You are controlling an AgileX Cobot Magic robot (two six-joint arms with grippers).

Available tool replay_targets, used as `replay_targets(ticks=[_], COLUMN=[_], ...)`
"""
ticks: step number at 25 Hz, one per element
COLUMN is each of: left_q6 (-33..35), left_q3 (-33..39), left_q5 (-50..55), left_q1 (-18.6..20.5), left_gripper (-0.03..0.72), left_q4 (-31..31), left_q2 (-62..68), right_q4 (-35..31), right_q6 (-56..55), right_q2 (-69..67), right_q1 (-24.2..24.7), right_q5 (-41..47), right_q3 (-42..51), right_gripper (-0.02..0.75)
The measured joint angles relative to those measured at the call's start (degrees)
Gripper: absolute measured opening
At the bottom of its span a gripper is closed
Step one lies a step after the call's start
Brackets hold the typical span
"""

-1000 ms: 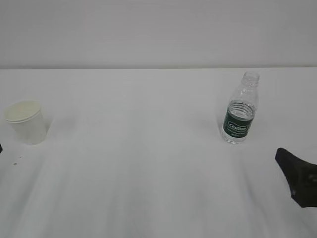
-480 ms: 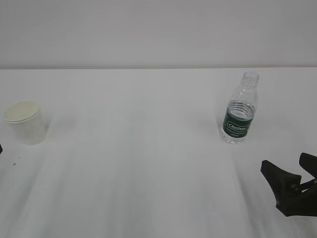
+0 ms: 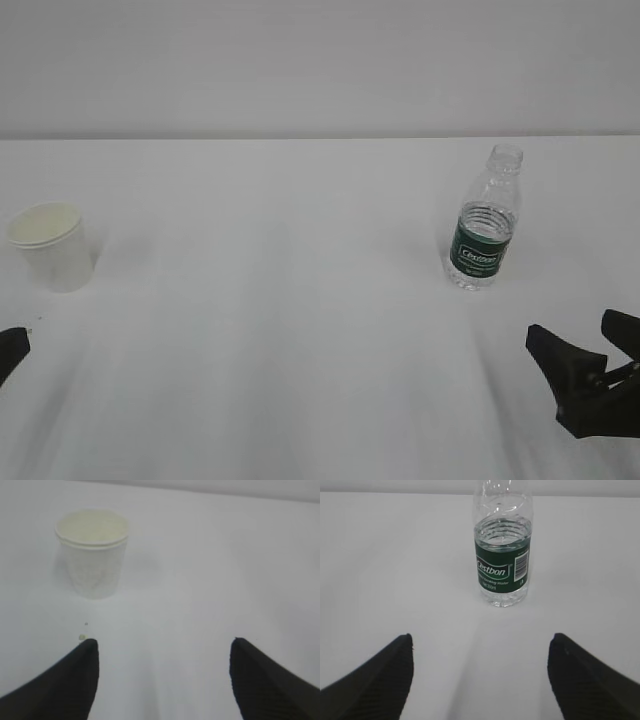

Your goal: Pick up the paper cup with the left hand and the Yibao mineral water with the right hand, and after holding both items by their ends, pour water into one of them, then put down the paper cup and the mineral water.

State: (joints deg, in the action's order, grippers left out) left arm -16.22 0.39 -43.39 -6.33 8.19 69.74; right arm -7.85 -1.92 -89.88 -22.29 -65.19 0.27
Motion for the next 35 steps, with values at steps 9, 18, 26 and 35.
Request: replay_targets(ticks=[9,18,26,35], left_q6=[1.84,4.14,5.24,6.77], left_q3=[0.00,0.00,0.00,-0.45], left_q5=[-7.86,-14.87,-18.61,-21.97], left_q1=[0.00,0.00,0.00,0.00], left_gripper=[0.582,0.582,0.582,0.582], left_q4=[0.00,-1.14,-3.99,-6.16], left_q2=[9.61,9.93,11.02,26.97], right_q4=[0.00,0.00,-0.11,-0.54], right_q6=[0.00,0.00,0.00,0.39], right_q2=[0.00,0.00,0.00,0.00], right_q1=[0.00,0.00,0.00,0.00], right_q5=[-0.11,-0.11,-0.11,-0.23], right_q3=[0.00,0.00,-1.19,-1.97], right_gripper=[0.622,0.612,0.608,0.598])
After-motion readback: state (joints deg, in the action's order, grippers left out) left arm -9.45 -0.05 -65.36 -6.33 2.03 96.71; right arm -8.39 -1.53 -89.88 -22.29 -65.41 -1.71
